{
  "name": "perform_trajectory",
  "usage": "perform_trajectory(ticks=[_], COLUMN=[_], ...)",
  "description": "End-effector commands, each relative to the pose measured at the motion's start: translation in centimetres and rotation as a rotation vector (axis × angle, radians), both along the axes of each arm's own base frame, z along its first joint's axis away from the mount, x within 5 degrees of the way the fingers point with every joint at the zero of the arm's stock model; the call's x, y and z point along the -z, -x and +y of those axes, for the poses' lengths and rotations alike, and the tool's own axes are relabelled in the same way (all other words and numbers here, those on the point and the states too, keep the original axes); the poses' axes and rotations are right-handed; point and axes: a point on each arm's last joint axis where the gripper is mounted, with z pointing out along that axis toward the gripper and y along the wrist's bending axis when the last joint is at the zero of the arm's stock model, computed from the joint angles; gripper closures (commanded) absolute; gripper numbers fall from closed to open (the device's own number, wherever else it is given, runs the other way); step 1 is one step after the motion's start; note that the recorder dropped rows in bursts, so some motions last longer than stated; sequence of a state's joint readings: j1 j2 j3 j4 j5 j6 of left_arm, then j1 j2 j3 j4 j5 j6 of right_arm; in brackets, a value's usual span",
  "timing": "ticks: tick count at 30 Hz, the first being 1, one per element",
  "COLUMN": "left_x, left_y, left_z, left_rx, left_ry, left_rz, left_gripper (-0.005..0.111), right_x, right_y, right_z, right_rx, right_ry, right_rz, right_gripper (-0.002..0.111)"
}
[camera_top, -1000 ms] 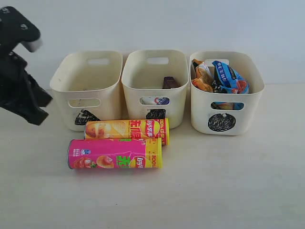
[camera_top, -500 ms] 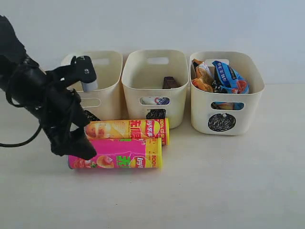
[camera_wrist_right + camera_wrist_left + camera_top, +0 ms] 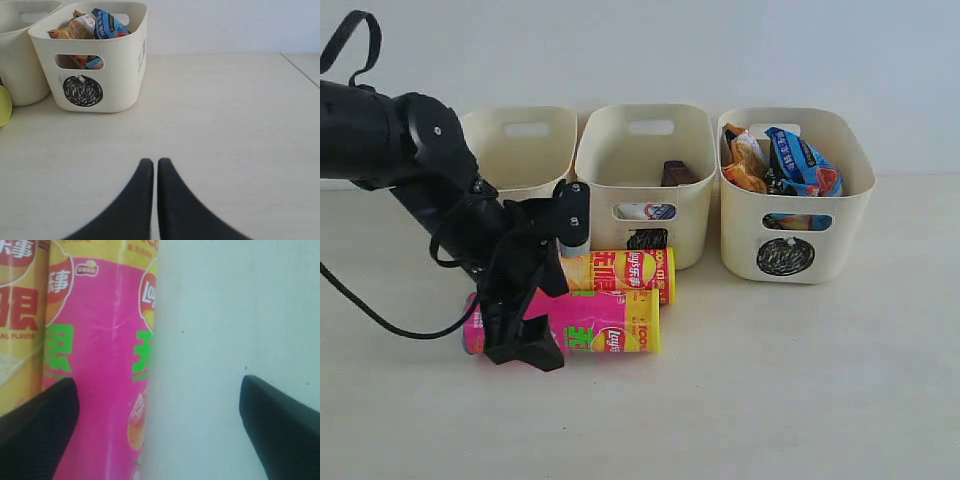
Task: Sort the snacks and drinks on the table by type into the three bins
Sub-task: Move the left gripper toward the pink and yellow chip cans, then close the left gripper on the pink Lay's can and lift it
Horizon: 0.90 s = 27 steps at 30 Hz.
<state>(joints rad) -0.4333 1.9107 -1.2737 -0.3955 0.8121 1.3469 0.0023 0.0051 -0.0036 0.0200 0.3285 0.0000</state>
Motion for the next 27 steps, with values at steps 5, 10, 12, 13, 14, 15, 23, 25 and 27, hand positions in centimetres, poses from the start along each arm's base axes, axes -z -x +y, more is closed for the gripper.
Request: perform_trajectory(ticks=[5, 10, 12, 13, 14, 15, 23, 25, 27], left_x=[1.8, 2.7, 2.7, 2.7, 2.7, 2.7, 2.9, 3.1, 3.5], left_y=[-0.7, -0.8, -0.8, -0.8, -0.8, -0.8, -0.7, -0.6, -0.5], left_z=[-0.5, -0.5, -0.5, -0.5, -0.5, -0.5, -0.8, -1.1, -1.3], left_rx=[-0.011, -0.004, -0.003, -0.003, -0.003, -0.003, -0.021, -0.019, -0.026], left_ry=[-0.002, -0.019, -0.021, -0.021, -0.021, -0.021, 0.002, 0.005, 0.002], left_rz=[-0.004, 0.013, 0.013, 0.013, 0.013, 0.013, 0.031, 0.039, 0.053], left_gripper=[0.027, 0.027, 0.027, 0.027, 0.027, 0.027, 0.031, 0.031, 0.031], right_x=[0.1, 0.1, 0.1, 0.1, 0.1, 0.1, 0.1, 0.1, 0.1], right_y=[0.0, 0.0, 0.0, 0.0, 0.0, 0.0, 0.0, 0.0, 0.0], right_z=[0.0, 0.0, 0.0, 0.0, 0.0, 0.0, 0.0, 0.0, 0.0], right_rx=[0.004, 0.004, 0.004, 0.004, 0.004, 0.004, 0.004, 0.004, 0.004], right_ry=[-0.001, -0.001, -0.001, -0.001, -0.001, -0.001, -0.001, -0.001, -0.001], right_rz=[-0.006, -0.006, -0.006, -0.006, -0.006, -0.006, -0.006, -0.006, -0.006], right_gripper=[0.108, 0.108, 0.108, 0.108, 0.108, 0.108, 0.108, 0.108, 0.108])
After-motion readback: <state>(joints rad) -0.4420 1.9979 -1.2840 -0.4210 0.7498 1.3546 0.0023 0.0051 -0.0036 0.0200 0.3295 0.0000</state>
